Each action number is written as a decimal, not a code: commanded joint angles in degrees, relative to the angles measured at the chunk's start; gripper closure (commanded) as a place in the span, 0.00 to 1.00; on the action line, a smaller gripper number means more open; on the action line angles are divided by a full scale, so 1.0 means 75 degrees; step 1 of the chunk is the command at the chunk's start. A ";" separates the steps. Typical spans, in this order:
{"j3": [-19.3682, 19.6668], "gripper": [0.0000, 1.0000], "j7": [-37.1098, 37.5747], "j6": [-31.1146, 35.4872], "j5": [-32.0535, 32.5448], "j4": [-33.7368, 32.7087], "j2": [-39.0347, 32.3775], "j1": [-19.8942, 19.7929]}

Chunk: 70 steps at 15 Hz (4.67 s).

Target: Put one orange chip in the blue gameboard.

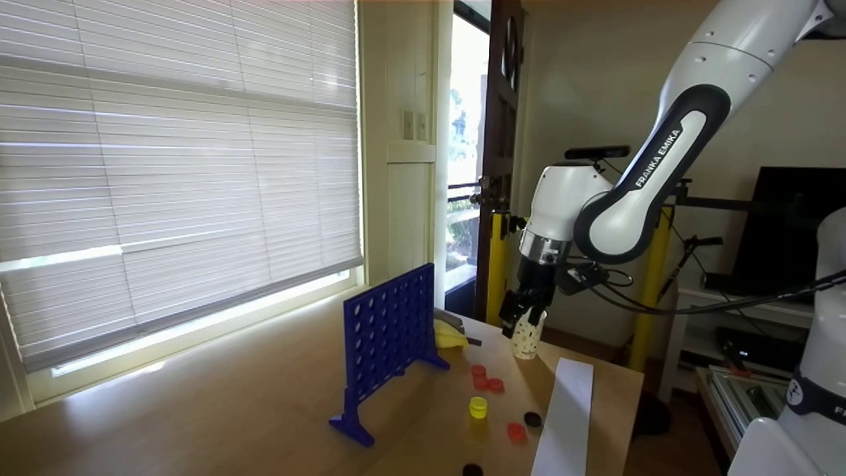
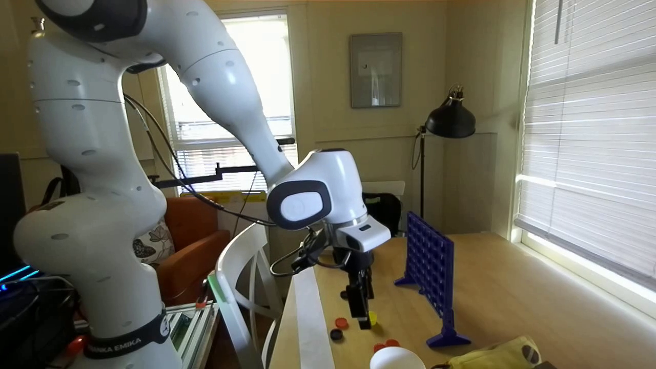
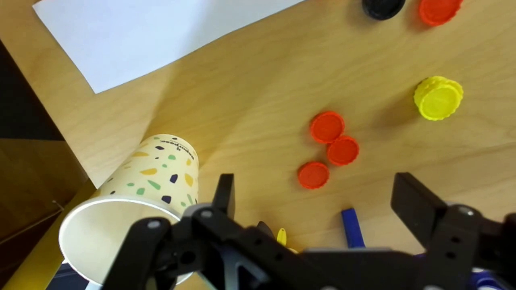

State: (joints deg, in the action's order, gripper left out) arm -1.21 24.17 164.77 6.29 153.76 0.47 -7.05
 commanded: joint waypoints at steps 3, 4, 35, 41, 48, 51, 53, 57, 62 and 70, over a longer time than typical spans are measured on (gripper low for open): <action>0.0202 0.00 0.0449 -0.0066 0.0269 -0.0311 -0.0415 0.0196; 0.0248 0.00 0.0735 -0.0050 0.0528 -0.0475 -0.0632 0.0221; 0.1933 0.10 0.2219 -0.0192 -0.1010 -0.3361 -0.4170 0.2310; 0.1919 0.26 0.2207 -0.0267 -0.1021 -0.3474 -0.4236 0.2372; 0.1870 0.44 0.2139 -0.0541 -0.1058 -0.3466 -0.4116 0.2362; 0.1827 0.74 0.2129 -0.0673 -0.1055 -0.3515 -0.4075 0.2323; 0.1776 0.88 0.2084 -0.0768 -0.1079 -0.3521 -0.4048 0.2256; 0.2182 0.90 0.2284 -0.0675 -0.0692 -0.3279 -0.3825 0.2511; 0.4805 0.90 0.4018 0.1405 0.1064 -0.1949 -0.2754 0.4465; 0.9770 0.90 0.5083 0.4270 0.1883 -0.1920 -0.3530 0.8329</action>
State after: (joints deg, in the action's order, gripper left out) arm 60.86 63.20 189.48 24.30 138.31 -22.53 44.50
